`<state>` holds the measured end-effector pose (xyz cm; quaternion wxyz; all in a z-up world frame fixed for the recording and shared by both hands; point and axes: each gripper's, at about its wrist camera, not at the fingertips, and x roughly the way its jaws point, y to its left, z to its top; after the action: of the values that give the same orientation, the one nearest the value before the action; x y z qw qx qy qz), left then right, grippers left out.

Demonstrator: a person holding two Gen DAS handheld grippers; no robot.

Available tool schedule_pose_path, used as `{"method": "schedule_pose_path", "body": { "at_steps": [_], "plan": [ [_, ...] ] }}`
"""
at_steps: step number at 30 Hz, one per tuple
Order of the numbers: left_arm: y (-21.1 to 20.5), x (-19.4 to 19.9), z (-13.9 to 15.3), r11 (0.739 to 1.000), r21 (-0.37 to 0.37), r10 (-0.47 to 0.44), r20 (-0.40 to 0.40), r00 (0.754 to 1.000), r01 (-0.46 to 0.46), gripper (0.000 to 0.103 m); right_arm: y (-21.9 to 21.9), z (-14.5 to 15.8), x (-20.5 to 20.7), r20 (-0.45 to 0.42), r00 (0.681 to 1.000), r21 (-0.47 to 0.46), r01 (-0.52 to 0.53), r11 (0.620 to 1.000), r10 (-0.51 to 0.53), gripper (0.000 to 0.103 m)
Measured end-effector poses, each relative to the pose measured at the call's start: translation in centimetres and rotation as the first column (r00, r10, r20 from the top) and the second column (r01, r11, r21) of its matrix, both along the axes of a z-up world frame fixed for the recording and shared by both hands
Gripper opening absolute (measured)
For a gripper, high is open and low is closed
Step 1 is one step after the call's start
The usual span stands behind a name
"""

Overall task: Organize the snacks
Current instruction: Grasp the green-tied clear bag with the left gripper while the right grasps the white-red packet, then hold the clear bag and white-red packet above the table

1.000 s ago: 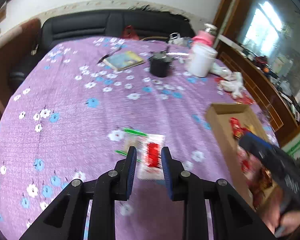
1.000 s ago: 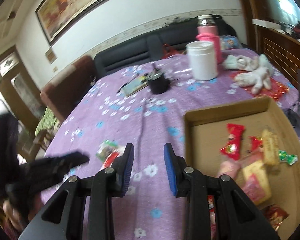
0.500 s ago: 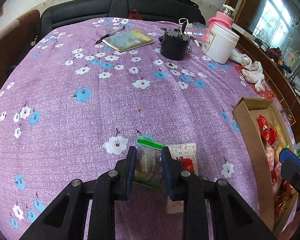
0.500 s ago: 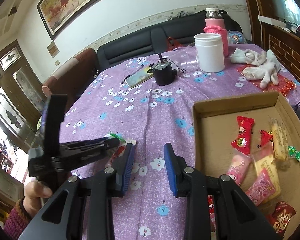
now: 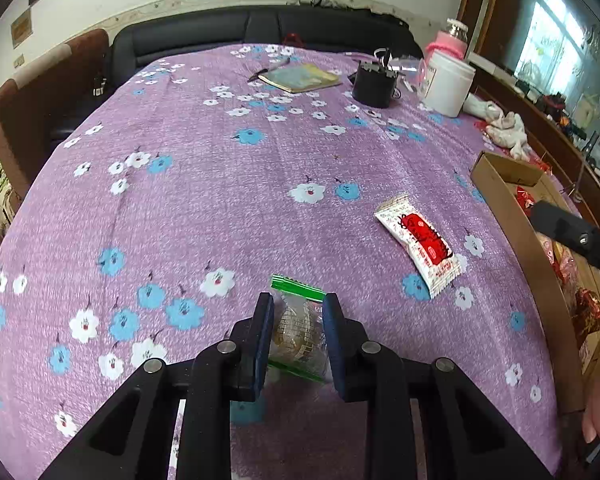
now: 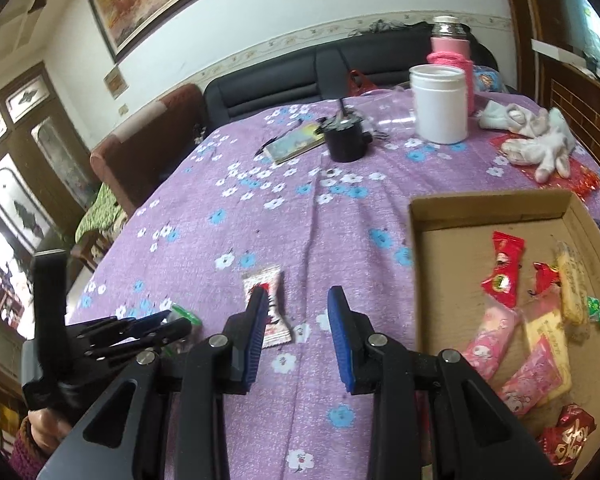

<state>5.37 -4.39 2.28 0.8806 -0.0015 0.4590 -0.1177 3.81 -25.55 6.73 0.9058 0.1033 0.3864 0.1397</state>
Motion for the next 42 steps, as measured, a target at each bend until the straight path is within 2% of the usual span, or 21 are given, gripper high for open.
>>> {"method": "schedule_pose_path", "body": {
  "at_steps": [2,6,7,8,10,11,15,17,20,22,24,27,31,34,38,42],
  "plan": [
    [0.2,-0.1,0.0,1.0,-0.013,-0.011,0.004,1.0,0.011,0.026,1.0,-0.7,0.3,-0.015,0.999,-0.003,-0.03,1.0,0.03,0.041],
    [0.6,-0.2,0.1,0.998,-0.023,-0.053,0.005,0.999,0.053,0.026,2.7,-1.9,1.1,-0.076,0.997,-0.032,-0.035,0.999,0.033,0.041],
    [0.7,-0.2,0.1,0.997,-0.029,-0.068,-0.002,0.998,0.068,0.032,3.1,-2.0,1.3,-0.086,0.996,-0.046,-0.038,0.998,0.034,0.041],
    [0.8,-0.2,0.1,0.996,-0.02,-0.092,-0.018,0.996,0.092,0.052,3.5,-2.0,1.5,-0.093,0.995,-0.062,-0.041,0.997,0.035,0.041],
    [1.0,-0.4,0.2,0.995,0.012,-0.103,-0.013,0.995,0.103,0.075,4.3,-2.4,2.1,-0.113,0.993,-0.117,-0.047,0.992,0.034,0.041],
    [1.2,-0.6,0.4,0.994,0.024,-0.103,0.002,0.995,0.103,0.075,4.6,-2.6,2.4,-0.117,0.993,-0.138,-0.046,0.989,0.03,0.041],
    [1.6,-1.3,0.9,0.989,0.029,-0.144,0.019,0.989,0.144,0.073,5.6,-3.8,3.9,-0.163,0.987,-0.191,-0.051,0.98,0.02,0.041],
    [1.5,-1.3,0.7,0.988,0.033,-0.153,0.007,0.988,0.153,0.051,6.2,-4.3,4.4,-0.173,0.985,-0.206,-0.057,0.977,0.021,0.041],
    [1.2,-1.0,0.0,0.987,0.031,-0.156,-0.025,0.988,0.156,0.032,7.1,-4.9,4.8,-0.178,0.984,-0.223,-0.066,0.973,0.026,0.041],
    [0.9,-1.0,-0.2,0.987,0.044,-0.155,-0.026,0.988,0.156,0.032,7.6,-5.3,4.8,-0.165,0.986,-0.242,-0.057,0.968,0.016,0.039],
    [0.5,-1.2,-0.3,0.986,0.065,-0.151,-0.009,0.989,0.151,0.031,7.8,-5.5,4.6,-0.155,0.988,-0.262,-0.054,0.964,0.013,0.029],
    [0.3,-1.3,-0.3,0.989,0.071,-0.13,0.014,0.991,0.129,0.031,7.4,-5.0,3.8,-0.154,0.988,-0.238,-0.043,0.97,0.006,0.023],
    [0.3,-1.0,0.0,0.996,0.07,-0.064,0.076,0.995,0.058,0.031,6.4,-3.4,2.0,-0.085,0.996,-0.169,-0.025,0.985,0.011,0.023],
    [0.3,-0.9,0.2,0.997,0.08,-0.014,0.122,0.992,0.004,0.031,5.9,-3.4,1.5,-0.042,0.999,-0.14,-0.012,0.99,0.007,0.023],
    [0.2,-0.7,0.2,0.996,0.085,0.007,0.146,0.989,-0.019,0.031,5.3,-3.6,1.7,-0.041,0.999,-0.102,-0.02,0.995,0.016,0.023],
    [0.2,-0.5,0.4,0.995,0.088,0.03,0.161,0.986,-0.045,0.031,5.4,-3.6,1.5,-0.026,0.999,-0.116,-0.026,0.993,0.023,0.023]
  ]
}}
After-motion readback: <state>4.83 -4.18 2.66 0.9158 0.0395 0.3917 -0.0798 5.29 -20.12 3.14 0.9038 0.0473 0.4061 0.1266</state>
